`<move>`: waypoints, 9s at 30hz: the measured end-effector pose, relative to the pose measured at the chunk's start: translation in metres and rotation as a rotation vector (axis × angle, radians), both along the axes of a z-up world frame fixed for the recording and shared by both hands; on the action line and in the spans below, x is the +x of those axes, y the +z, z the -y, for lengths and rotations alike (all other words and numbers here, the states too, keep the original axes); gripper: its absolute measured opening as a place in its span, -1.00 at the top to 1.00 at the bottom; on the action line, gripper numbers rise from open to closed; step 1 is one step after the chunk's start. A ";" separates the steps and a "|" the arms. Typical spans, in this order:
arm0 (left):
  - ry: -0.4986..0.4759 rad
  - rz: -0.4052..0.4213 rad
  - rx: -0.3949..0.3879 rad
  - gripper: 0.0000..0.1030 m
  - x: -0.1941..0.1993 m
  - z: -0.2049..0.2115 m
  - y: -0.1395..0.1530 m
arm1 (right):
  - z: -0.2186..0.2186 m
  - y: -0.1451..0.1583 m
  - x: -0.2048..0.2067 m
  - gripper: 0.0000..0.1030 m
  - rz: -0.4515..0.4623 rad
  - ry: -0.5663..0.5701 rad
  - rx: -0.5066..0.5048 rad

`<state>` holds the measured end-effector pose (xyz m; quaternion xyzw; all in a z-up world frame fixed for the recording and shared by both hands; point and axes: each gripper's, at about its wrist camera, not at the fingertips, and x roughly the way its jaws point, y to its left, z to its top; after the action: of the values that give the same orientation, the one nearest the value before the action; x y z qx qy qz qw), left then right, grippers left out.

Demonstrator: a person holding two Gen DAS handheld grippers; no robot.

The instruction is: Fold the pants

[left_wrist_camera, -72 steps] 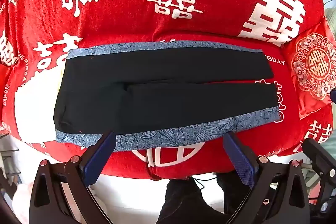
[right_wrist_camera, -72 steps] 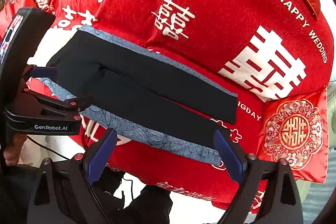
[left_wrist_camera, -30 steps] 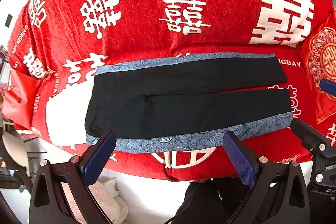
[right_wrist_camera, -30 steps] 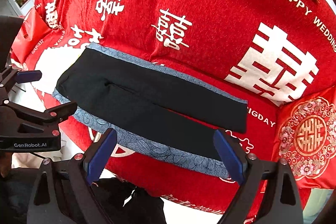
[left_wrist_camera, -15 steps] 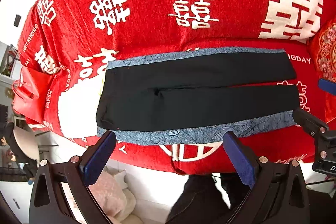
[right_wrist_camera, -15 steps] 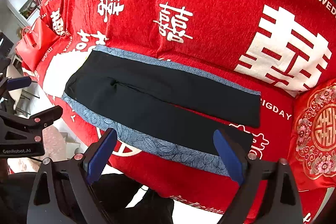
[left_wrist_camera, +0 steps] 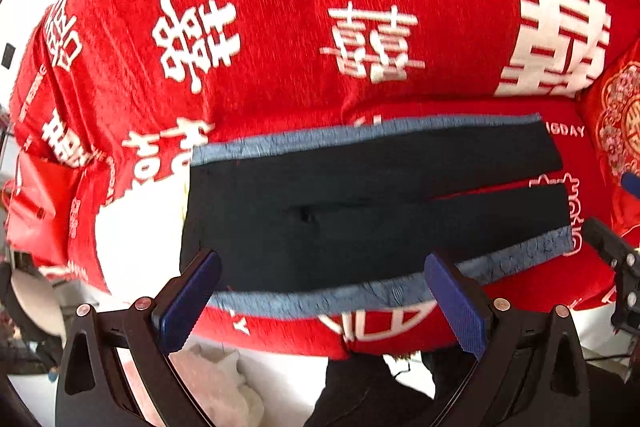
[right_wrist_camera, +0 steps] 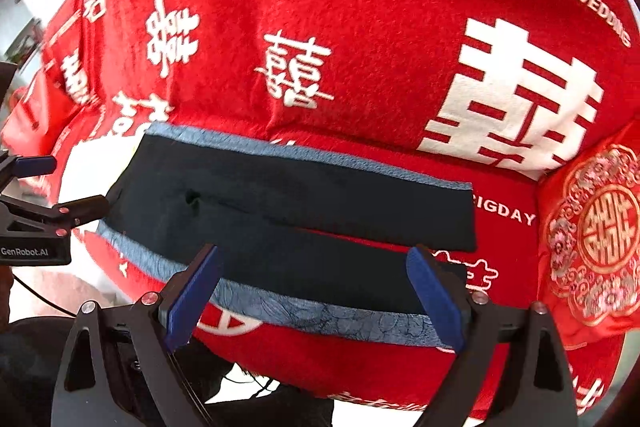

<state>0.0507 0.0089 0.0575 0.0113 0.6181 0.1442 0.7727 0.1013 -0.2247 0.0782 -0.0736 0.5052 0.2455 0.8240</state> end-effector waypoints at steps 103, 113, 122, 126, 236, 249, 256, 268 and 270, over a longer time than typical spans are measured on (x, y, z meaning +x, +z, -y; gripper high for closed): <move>-0.017 0.058 -0.397 -0.98 -0.001 -0.381 -0.270 | -0.438 -0.233 0.106 0.75 -0.019 0.956 0.125; 0.073 0.030 -0.451 -0.98 -0.100 -0.342 -0.265 | -0.402 -0.183 0.000 0.77 0.154 0.992 0.082; -0.047 0.075 -0.368 -0.98 -0.105 -0.354 -0.237 | -0.378 -0.197 -0.047 0.78 0.249 1.056 -0.007; -0.159 0.080 -0.280 -0.98 -0.110 -0.356 -0.210 | -0.382 -0.194 -0.038 0.78 0.239 1.016 0.026; -0.081 0.117 -0.534 -0.50 -0.056 -0.108 -0.266 | -0.130 -0.257 0.204 0.90 -0.493 -0.568 0.052; -0.162 0.078 -0.587 -0.50 -0.068 -0.107 -0.267 | -0.017 -0.207 0.004 0.90 -0.074 -0.785 0.311; -0.234 0.023 -0.567 -0.50 -0.064 -0.097 -0.263 | 0.033 -0.288 -0.034 0.83 -0.244 -0.861 0.344; -0.363 -0.006 -0.581 -0.50 -0.072 -0.043 -0.245 | 0.059 -0.242 0.023 -0.55 -0.055 -0.781 0.212; -0.353 -0.010 -0.586 -0.50 -0.071 -0.039 -0.247 | 0.066 -0.253 0.044 -0.56 -0.083 -0.801 0.232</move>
<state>-0.0202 0.0479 -0.1899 -0.1033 0.6254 -0.1756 0.7532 0.1457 -0.2911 -0.1743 0.2319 0.4956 -0.0361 0.8362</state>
